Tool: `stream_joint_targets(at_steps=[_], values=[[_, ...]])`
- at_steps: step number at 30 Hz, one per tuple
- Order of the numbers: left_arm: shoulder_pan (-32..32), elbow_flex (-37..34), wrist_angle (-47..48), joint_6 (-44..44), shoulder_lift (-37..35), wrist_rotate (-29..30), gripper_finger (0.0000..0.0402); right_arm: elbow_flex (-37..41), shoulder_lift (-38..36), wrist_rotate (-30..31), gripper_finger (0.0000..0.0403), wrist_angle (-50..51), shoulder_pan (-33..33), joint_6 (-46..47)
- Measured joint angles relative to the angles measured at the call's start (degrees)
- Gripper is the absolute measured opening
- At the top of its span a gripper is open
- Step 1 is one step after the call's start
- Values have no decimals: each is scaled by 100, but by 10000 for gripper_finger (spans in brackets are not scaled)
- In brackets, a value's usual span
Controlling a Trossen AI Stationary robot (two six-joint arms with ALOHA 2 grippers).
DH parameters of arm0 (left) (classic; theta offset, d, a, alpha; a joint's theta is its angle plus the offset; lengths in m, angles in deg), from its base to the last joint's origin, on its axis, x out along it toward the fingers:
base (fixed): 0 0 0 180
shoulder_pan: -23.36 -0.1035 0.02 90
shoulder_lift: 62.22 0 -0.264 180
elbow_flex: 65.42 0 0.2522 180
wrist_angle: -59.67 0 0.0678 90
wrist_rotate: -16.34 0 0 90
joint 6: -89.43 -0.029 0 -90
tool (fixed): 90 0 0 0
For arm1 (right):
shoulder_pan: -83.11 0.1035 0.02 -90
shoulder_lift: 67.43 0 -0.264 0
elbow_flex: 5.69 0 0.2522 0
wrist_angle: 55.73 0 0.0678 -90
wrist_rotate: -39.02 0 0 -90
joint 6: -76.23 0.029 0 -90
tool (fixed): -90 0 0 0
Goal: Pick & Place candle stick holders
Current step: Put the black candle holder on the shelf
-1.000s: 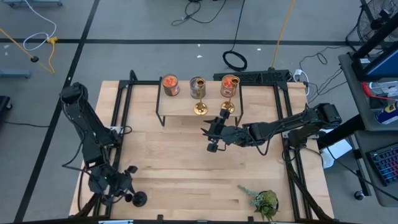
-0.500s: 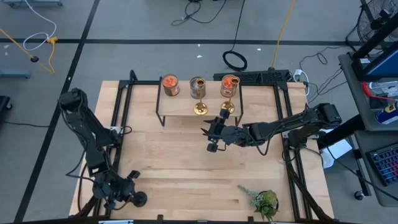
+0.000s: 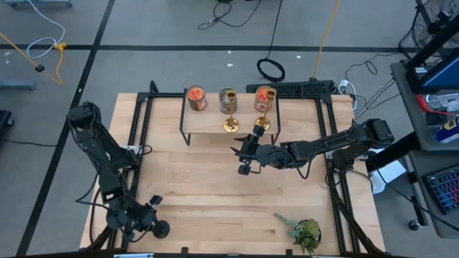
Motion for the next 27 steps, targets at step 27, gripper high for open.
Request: stream_joint_targets(at_steps=[27], values=[[-1310,7,-1099,-2198,-214,1301,13,0,0,0,153,-90,0,-38]])
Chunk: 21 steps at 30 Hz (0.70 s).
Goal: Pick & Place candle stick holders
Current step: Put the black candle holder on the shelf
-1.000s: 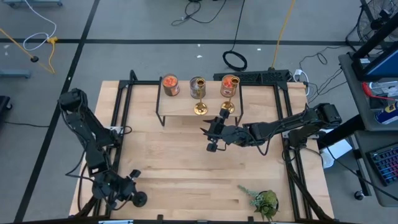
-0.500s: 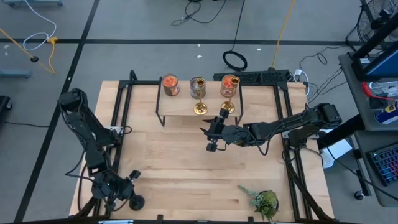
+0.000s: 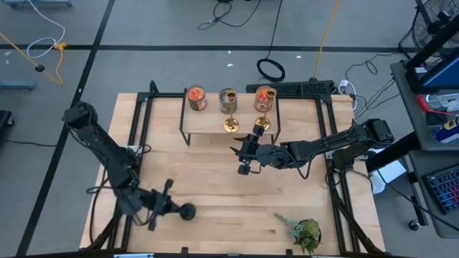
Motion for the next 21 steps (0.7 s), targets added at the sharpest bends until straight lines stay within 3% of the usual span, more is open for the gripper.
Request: stream_joint_targets(at_steps=[8,13,16,21], values=[[-1448,419,110,-812,-163,293,13,0,0,-2,153,58,2,-10],[-2375,1142,437,-1004,-274,310,13,0,0,0,153,170,8,4],[-2872,1747,1123,-1026,-378,306,13,0,-50,2,153,229,90,-21],[-3742,2898,3192,-974,-446,276,13,7,-179,7,153,628,311,-30]])
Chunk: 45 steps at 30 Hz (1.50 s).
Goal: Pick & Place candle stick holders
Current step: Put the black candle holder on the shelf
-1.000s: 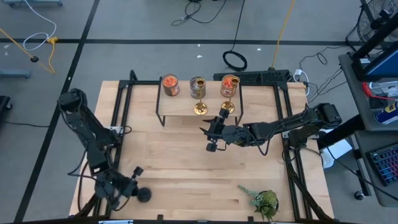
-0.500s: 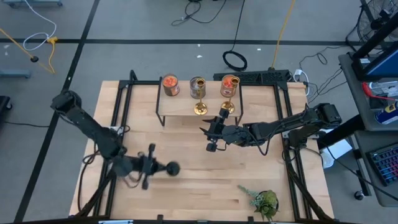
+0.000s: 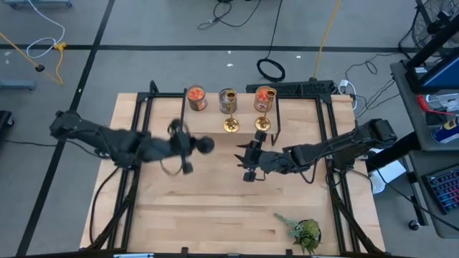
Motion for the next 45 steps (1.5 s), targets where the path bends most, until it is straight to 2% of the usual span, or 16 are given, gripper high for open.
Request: stream_joint_targets(at_steps=[3,10,17,26,33,41,45], values=[[-644,403,681,216,-2,-262,13,109,-45,-5,153,-35,108,234],[-2083,449,1005,581,119,-1242,14,529,-44,-2,153,-176,234,660],[-2873,444,1115,589,375,-1552,15,970,-44,0,153,-1129,231,568],[-3264,442,1208,706,516,-1769,13,1189,-41,-4,153,-1288,244,537],[-3472,442,1267,797,515,-1631,35,1189,-41,-2,153,-1292,251,535],[-3522,442,1223,695,516,-1636,17,1189,-41,-4,153,-1290,251,535],[-3522,442,1230,650,516,-1634,27,1189,-41,-4,153,-1290,251,533]])
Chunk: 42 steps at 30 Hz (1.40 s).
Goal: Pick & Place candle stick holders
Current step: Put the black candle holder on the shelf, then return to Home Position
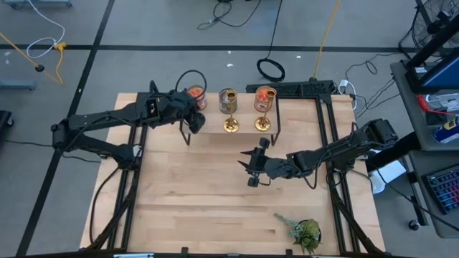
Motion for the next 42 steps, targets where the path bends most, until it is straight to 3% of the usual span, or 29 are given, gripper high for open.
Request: stream_joint_targets(at_steps=[19,28,36,42], values=[[10,-4,365,186,-54,-10,167,-9,-157,-4,153,86,4,-197],[63,-9,1018,461,-514,-102,172,-11,-643,2,153,424,81,-305],[206,-7,1463,484,-1508,-151,173,-9,-1398,1,153,838,162,-325],[415,-14,2388,582,-2277,-300,172,-9,-1942,4,153,1639,160,-266]])
